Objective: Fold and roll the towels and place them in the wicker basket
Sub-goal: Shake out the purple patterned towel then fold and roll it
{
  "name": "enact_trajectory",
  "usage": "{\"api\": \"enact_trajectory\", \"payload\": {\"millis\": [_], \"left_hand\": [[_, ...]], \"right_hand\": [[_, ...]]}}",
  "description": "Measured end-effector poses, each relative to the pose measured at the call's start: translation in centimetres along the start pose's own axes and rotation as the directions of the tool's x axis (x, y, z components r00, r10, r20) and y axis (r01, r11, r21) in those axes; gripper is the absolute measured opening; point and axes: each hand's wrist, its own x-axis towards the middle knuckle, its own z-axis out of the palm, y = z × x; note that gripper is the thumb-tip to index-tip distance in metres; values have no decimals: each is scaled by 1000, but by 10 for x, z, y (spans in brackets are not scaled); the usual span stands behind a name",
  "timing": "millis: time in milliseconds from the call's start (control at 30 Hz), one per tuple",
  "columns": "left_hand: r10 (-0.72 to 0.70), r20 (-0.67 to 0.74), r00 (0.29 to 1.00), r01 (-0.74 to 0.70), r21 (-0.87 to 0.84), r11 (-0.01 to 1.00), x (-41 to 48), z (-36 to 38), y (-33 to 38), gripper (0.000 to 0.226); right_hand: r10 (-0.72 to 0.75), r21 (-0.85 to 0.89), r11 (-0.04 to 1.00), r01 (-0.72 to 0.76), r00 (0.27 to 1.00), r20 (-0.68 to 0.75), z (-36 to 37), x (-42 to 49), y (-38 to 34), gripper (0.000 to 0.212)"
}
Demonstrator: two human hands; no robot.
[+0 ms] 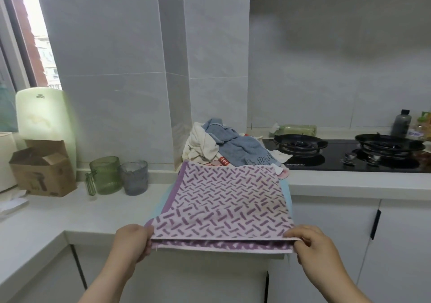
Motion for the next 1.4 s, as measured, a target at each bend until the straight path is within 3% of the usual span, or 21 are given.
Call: {"api": "enact_trajectory", "payload": {"millis": [200, 500, 567, 700, 800, 867, 933, 1000, 1100, 1167, 1300, 1400], "left_hand": [[-24, 72, 997, 27, -48, 998, -13, 1, -14, 19], [-104, 203, 974, 169, -339, 926, -23, 1, -21, 17], [-69, 191, 979, 144, -417, 897, -27, 1, -17, 23], [90, 174, 981, 12, -512, 859, -31, 0, -6, 15], [142, 242, 960, 28, -585, 811, -33, -5, 2, 14], [184, 281, 942, 28, -612, 791, -33, -6, 5, 24], [254, 239, 937, -85, -548, 832, -31, -6, 6, 37], [361, 127, 924, -307, -316, 898, -30, -3, 8, 36], [493, 65, 868, -491, -39, 870, -23, -1, 9, 30], [570, 61, 820, -573, 100, 813, -17, -3, 11, 25], [750, 106, 653, -719, 398, 570, -7, -9, 10, 16], [797, 112, 593, -738, 471, 483, -2, -11, 9, 14]], "right_hand": [[176, 240, 953, -182, 983, 48, -8, 1, 18, 31], [274, 357, 880, -312, 949, 155, -13, -2, 13, 35], [251, 378, 880, -286, 958, 141, -17, -4, 10, 37], [129, 384, 907, -173, 982, 138, -27, -11, 1, 20], [86, 381, 914, -138, 985, 152, -34, -12, -5, 24], [63, 375, 920, -114, 987, 146, -37, -12, -9, 26], [49, 356, 929, -98, 988, 144, -40, -10, -13, 27], [37, 341, 936, -87, 988, 150, -41, -8, -18, 28], [70, 361, 928, -92, 995, 73, -41, -6, -26, 22], [50, 332, 942, -53, 999, 19, -42, -4, -29, 20], [7, 236, 972, -9, 1000, 10, -43, -2, -37, 16], [2, 234, 972, -10, 999, 34, -44, -2, -41, 16]]}}
